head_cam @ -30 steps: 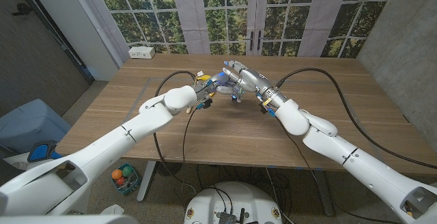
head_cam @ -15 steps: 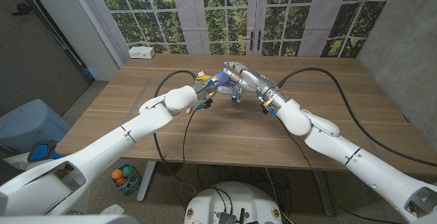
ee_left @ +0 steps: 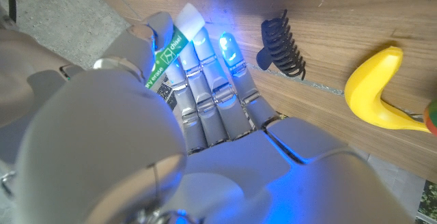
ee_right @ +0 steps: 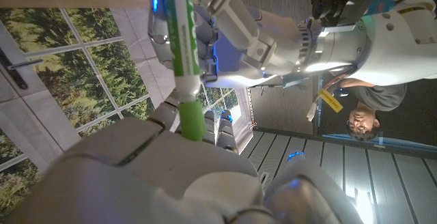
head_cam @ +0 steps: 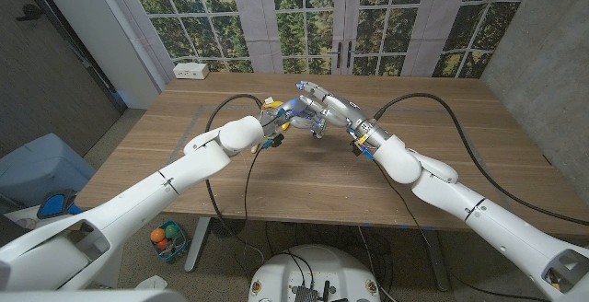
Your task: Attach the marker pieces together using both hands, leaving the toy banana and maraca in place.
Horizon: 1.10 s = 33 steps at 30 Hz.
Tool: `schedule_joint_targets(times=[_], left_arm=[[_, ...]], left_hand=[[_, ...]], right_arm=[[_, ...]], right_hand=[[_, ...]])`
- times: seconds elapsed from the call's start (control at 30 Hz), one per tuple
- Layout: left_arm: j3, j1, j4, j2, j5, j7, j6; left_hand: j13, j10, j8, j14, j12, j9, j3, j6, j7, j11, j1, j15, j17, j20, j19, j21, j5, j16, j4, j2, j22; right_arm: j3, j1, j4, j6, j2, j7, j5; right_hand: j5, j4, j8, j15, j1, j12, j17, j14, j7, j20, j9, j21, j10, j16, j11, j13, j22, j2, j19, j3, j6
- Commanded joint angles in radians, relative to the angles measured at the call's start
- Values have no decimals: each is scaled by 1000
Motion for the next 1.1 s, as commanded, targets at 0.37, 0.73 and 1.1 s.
schedule_joint_targets(times=[0.37, 0.73, 1.1], left_arm=[[-6, -1, -22, 26, 49, -5, 22], [-1, -15, -48, 50, 117, -6, 51], [18, -45, -92, 88, 211, -50, 136]], left_hand=[[487, 151, 15, 68, -3, 4, 160, 3, -9, -148, 18, -97, -3, -78, -5, 12, -2, 3, 162, 33, -1], [483, 153, 19, 68, -8, 5, 159, 3, -12, -148, 18, -96, -4, -77, -5, 13, -2, 5, 163, 33, -2], [474, 152, 19, 67, -18, -2, 157, 3, -17, -148, 18, -97, -16, -76, -6, 15, -4, 1, 163, 35, -2]], right_arm=[[83, -29, 87, 152, 69, -191, 3], [104, -41, 107, 161, 79, -164, 85], [137, -57, 118, 175, 81, -136, 172]], right_hand=[[-10, -24, 17, -6, 39, 20, -7, 15, -32, -3, 1, 6, 32, 10, -10, 2, 5, 55, 21, 31, 41], [-17, -28, 20, -11, 46, 27, -7, 17, -19, -14, 1, 4, 57, 11, -7, 3, 5, 58, 24, 43, 61], [-24, -27, 21, -12, 46, 29, -5, 12, -2, -22, 1, 1, 70, 11, -3, 3, 5, 59, 24, 49, 75]])
